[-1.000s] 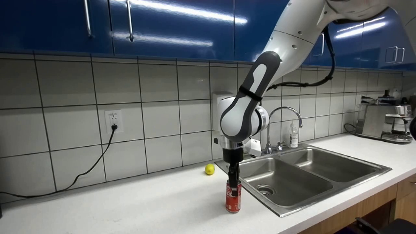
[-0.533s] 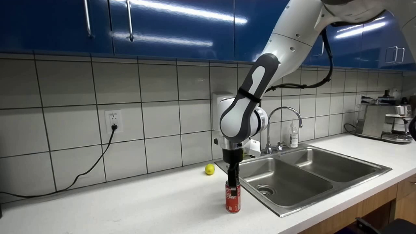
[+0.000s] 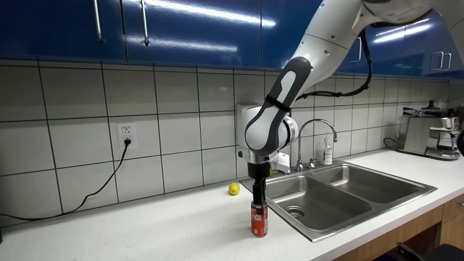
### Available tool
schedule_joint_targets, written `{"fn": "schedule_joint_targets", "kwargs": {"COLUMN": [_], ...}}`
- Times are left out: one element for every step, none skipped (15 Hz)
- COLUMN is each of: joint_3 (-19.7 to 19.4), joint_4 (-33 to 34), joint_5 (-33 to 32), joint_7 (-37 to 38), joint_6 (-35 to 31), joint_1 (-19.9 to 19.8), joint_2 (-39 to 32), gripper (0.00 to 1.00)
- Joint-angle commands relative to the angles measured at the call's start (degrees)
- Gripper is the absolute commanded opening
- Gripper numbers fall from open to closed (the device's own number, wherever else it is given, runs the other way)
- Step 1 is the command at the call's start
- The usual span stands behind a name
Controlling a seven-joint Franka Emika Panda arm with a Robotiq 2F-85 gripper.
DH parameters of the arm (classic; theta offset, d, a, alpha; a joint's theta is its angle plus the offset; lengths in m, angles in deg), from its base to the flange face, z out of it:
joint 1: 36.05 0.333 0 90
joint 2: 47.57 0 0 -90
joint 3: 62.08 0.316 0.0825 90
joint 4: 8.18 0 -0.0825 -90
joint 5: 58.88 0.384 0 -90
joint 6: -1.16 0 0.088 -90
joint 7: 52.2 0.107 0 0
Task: Remove the red can from the sink and put it on the counter
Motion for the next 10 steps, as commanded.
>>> {"fn": "schedule_joint_targets", "kwargs": {"joint_3": [1.0,1.0,0.9,0.8,0.9,0.8,0.7,0.7,0.5,0.5], "joint_4": [-1.2,-1.3,-1.5,-1.7,-1.9,-2.0,-2.2,-2.4,-2.5,-2.6], "joint_5": [0.5,0.6,0.5,0.5,0.7,0.8,1.0,1.1,1.2,1.4], "joint_7": [0.2,0.2,0.4,0.5,0.4,0.0,-0.1,-0.3,-0.3,-0.5], "joint_6": [1.1,1.2,1.1,1.2,1.2,1.2,1.1,1.1,1.1,1.2], "joint_1": [-1.0,-1.0,-0.9,-0.8,-0.9,-1.1,-1.2,-1.3,-1.4,-1.6], "joint_2": [3.3,3.7,4.2,4.7,5.2,5.5,6.1,6.4,6.8,7.2], "gripper": [1.00,1.00,1.00,1.00,1.00,1.00,1.00,1.00,1.00,1.00]}}
